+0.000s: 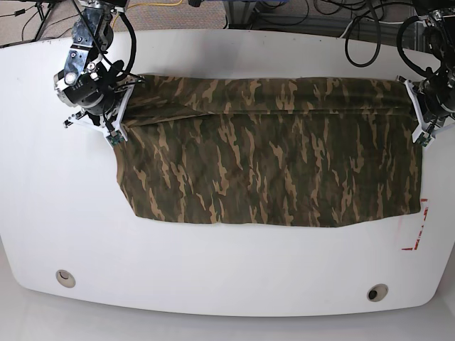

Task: Layout the t-shirt on the table in an organized manner, then fold the t-shirt properly
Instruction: 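Lay the shirt flat, drawing both grippers back across the table, then open both grippers to release the camouflage shirt corners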

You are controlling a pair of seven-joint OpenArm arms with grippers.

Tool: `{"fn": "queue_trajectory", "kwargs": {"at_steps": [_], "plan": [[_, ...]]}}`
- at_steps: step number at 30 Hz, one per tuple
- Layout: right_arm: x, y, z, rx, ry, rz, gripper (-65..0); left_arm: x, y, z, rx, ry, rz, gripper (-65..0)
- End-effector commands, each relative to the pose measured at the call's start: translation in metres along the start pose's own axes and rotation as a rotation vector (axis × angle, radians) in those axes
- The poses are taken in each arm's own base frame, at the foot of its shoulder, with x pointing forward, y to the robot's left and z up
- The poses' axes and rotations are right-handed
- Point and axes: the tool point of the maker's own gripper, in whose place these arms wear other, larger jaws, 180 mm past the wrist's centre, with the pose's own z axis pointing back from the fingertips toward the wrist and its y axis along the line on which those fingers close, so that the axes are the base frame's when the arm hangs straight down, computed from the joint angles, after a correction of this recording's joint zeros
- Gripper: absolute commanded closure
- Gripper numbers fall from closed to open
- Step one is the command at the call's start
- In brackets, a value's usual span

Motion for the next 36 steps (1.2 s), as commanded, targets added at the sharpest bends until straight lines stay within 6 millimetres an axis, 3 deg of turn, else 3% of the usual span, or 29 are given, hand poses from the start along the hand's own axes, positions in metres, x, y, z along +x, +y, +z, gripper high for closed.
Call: {"fn": "queue_trajectory", "kwargs": {"at_steps": [1,4,13,17,32,36], "plan": [[0.006,-0.015,0.006,-0.055,-0.009,0.003,-0.3,-0.009,0.015,0.001,0.039,0.044,0.003,0.0],[0.013,-0.019,0.007,-0.064,-0.027,0.002,-0.3,-0.017,0.016,-0.007,0.02,0.058,0.029,0.0],[0.039,-0.031,0.012,-0.088,-0.093,-0.001,-0.3,-0.007,0.019,-0.013,0.008,-0.01,0.053,0.0],[0.051,-0.038,0.014,-0.108,-0.117,-0.003,-0.3,0.006,0.026,-0.011,0.022,-0.043,0.056,0.0],[0.043,-0.034,0.002,-0.077,-0.09,-0.016,-0.6,0.006,0.036,-0.03,-0.016,-0.017,0.109,0.0],[0.045,-0.034,0.001,-0.074,-0.103,-0.017,-0.6,0.016,0.036,-0.033,-0.025,-0.045,0.107,0.0]]}}
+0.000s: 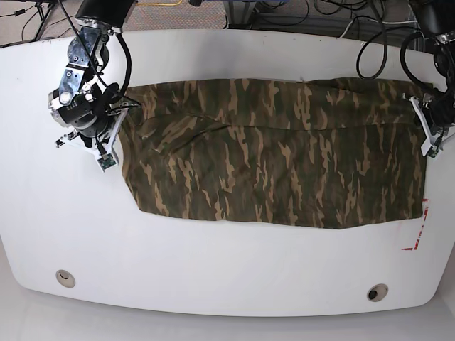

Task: Layout the t-shirt on the table in an organized manner, then fold the t-shirt properly
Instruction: 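Open both grippers to release the camouflage shirt corners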

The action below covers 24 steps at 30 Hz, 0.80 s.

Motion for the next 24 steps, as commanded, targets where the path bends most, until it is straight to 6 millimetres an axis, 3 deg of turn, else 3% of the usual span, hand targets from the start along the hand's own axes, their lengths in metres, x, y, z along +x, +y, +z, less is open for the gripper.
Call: {"fn": "queue_trajectory", "kwargs": {"at_steps": [1,11,14,20,22,24], "plan": [[0.011,-0.007,0.004,-0.021,-0.042,0.005,-0.6,0.019,0.008,0.006,0.019,-0.058,-0.019,0.0],[0.006,-0.005,-0.001,-0.006,-0.023,-0.001,-0.8,0.022,0.001,-0.01,-0.029,-0.036,-0.021,-2.1],[0.005,-0.005,-0.001,-0.006,-0.022,-0.002,-0.8,0.023,-0.001,-0.012,-0.035,-0.033,-0.028,-9.4],[0.001,-0.002,-0.001,-0.001,-0.012,-0.001,-2.9,0.024,0.002,-0.009,-0.025,-0.039,-0.022,-38.8],[0.001,-0.002,-0.001,-0.001,-0.012,-0.001,-9.8,0.023,0.008,-0.007,-0.012,-0.04,-0.014,-44.6],[-0.001,-0.002,-0.001,-0.001,-0.007,-0.002,-18.2,0.02,0.018,-0.003,0.02,-0.029,-0.01,-45.8]]}}
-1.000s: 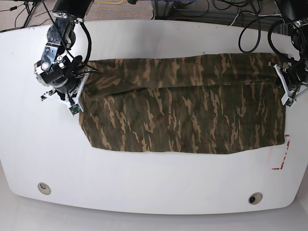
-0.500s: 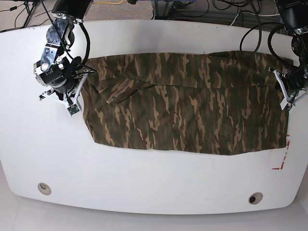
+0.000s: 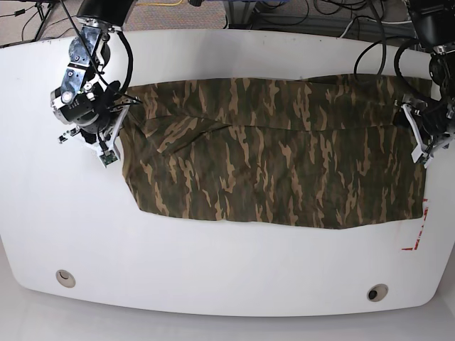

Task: Layout the t-shirt on the table in an organized manner, then fold the t-shirt properly
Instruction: 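Open both grippers to release the camouflage shirt corners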

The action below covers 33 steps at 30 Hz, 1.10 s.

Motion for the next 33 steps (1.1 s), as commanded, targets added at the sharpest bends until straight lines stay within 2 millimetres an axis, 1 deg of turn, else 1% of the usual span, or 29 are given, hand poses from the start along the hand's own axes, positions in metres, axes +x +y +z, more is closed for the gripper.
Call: {"fn": "queue_trajectory", "kwargs": {"at_steps": [1,3,4,5,7,9,12,14,18,20,24,26,29,33], "plan": [[0.006,-0.007,0.005,-0.023,-0.027,0.006,-22.5,0.006,0.028,0.017,0.085,-0.011,-0.009,-45.8],[0.004,-0.006,0.008,-0.024,-0.03,0.006,-31.5,0.004,0.038,0.021,0.126,0.002,-0.004,-45.8],[0.003,-0.006,0.009,-0.027,-0.031,0.002,-33.8,0.005,0.042,0.022,0.138,0.002,-0.002,-46.0],[0.003,-0.007,0.012,-0.033,-0.037,-0.003,-37.3,0.008,0.049,0.026,0.165,-0.001,0.001,-46.1],[0.003,-0.003,0.013,-0.028,-0.044,-0.021,-39.2,0.009,0.057,0.031,0.194,0.001,0.007,-46.1],[0.001,0.0,0.013,-0.024,-0.047,-0.051,-39.2,0.007,0.069,0.038,0.233,0.002,0.029,-46.1],[-0.006,-0.005,0.014,-0.035,-0.043,-0.104,-39.2,0.0,0.087,0.052,0.296,-0.004,0.073,-46.3],[-0.016,-0.005,0.014,-0.037,-0.027,-0.141,-39.2,0.0,0.094,0.062,0.33,-0.02,0.084,-46.3],[-0.032,0.002,0.012,-0.023,0.0,-0.188,-39.2,0.008,0.097,0.076,0.369,-0.052,0.068,-46.3],[-0.036,0.005,0.012,-0.017,0.009,-0.189,-39.2,0.009,0.098,0.081,0.382,-0.06,0.069,-46.3],[-0.044,0.016,0.01,0.006,0.028,-0.202,-39.2,-0.003,0.098,0.088,0.404,-0.052,0.074,-46.4],[-0.047,0.022,0.006,0.026,0.037,-0.215,-39.2,-0.004,0.097,0.09,0.41,-0.056,0.075,-46.4],[-0.051,0.027,0.002,0.043,0.05,-0.225,-39.2,-0.005,0.092,0.087,0.4,-0.069,0.093,-46.4],[-0.058,0.034,-0.005,0.071,0.074,-0.238,-39.2,-0.008,0.094,0.093,0.417,-0.086,0.121,-46.4]]}}
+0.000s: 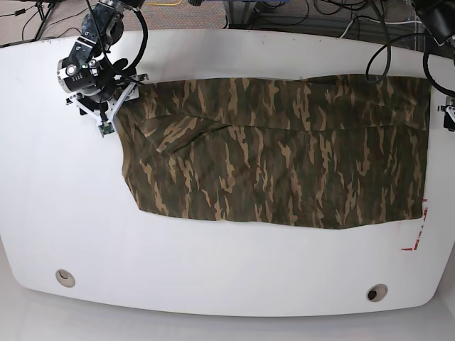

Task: Layout the t-shirt on the table in an organized manner, then fold the t-shirt properly
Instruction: 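Open both grippers to release the camouflage shirt corners, then regrasp the shirt edge with both grippers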

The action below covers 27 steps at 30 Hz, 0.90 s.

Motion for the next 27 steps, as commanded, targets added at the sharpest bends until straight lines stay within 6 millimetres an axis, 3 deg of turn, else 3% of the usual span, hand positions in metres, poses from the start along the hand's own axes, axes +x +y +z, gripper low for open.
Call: {"fn": "queue_trajectory", "kwargs": {"at_steps": [1,11,19,24,27], "plan": [[0.003,0.0,-0.002,0.007,-0.015,-0.009,-39.2,0.017,0.015,0.013,0.041,-0.07,0.005,-46.4],[-0.002,0.012,-0.017,0.057,-0.017,-0.038,-38.7,0.01,0.007,0.008,0.019,-0.06,0.029,-46.1],[-0.013,0.02,-0.031,0.099,0.009,-0.061,-20.1,-0.008,-0.009,-0.004,-0.031,-0.012,0.043,-46.0],[-0.016,0.022,-0.033,0.107,0.019,-0.066,-18.7,-0.014,-0.017,-0.009,-0.052,0.002,0.053,-46.0],[-0.015,0.021,-0.033,0.106,0.012,-0.065,-18.1,-0.03,-0.027,-0.014,-0.08,0.04,0.056,-46.0]]}}
